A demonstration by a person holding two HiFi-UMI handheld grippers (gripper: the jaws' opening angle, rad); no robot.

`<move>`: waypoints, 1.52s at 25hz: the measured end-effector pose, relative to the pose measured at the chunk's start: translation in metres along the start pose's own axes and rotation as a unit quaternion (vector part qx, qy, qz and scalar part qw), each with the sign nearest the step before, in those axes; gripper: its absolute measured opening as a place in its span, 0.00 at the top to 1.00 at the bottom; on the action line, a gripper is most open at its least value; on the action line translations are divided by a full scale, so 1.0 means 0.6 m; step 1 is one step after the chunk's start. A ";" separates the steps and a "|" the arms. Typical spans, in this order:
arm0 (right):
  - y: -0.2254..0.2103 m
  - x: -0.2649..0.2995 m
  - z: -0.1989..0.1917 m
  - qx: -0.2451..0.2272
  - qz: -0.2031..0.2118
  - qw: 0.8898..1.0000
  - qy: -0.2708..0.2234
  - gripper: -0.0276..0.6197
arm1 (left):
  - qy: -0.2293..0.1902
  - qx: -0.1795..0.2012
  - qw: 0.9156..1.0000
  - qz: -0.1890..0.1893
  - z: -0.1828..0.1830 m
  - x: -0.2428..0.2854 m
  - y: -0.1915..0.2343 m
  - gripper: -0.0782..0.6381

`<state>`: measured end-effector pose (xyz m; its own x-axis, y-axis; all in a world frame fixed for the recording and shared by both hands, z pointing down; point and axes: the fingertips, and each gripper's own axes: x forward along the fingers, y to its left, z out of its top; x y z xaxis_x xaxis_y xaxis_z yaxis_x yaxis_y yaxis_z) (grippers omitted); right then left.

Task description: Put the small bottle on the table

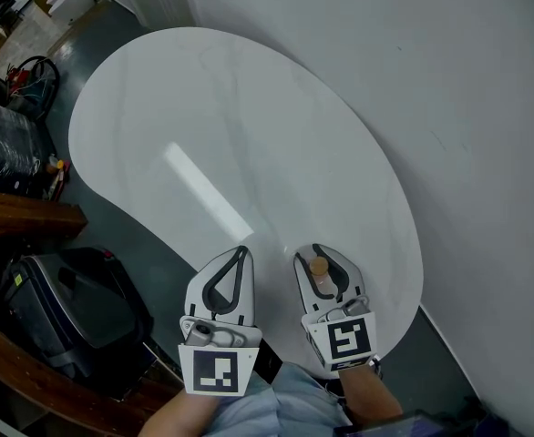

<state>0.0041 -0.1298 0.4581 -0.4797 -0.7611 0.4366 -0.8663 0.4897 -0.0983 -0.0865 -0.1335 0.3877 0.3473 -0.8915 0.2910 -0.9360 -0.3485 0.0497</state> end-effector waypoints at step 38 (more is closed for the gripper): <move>-0.008 0.018 -0.041 -0.041 0.001 0.999 -0.028 0.78 | 0.052 0.005 0.999 0.003 -0.038 0.008 0.002 0.89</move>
<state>0.0061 -0.1300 0.4852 -0.4907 -0.7812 0.3858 -0.8519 0.5232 -0.0242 -0.0871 -0.1318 0.4111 0.3332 -0.8587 0.3893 -0.9374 -0.3462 0.0385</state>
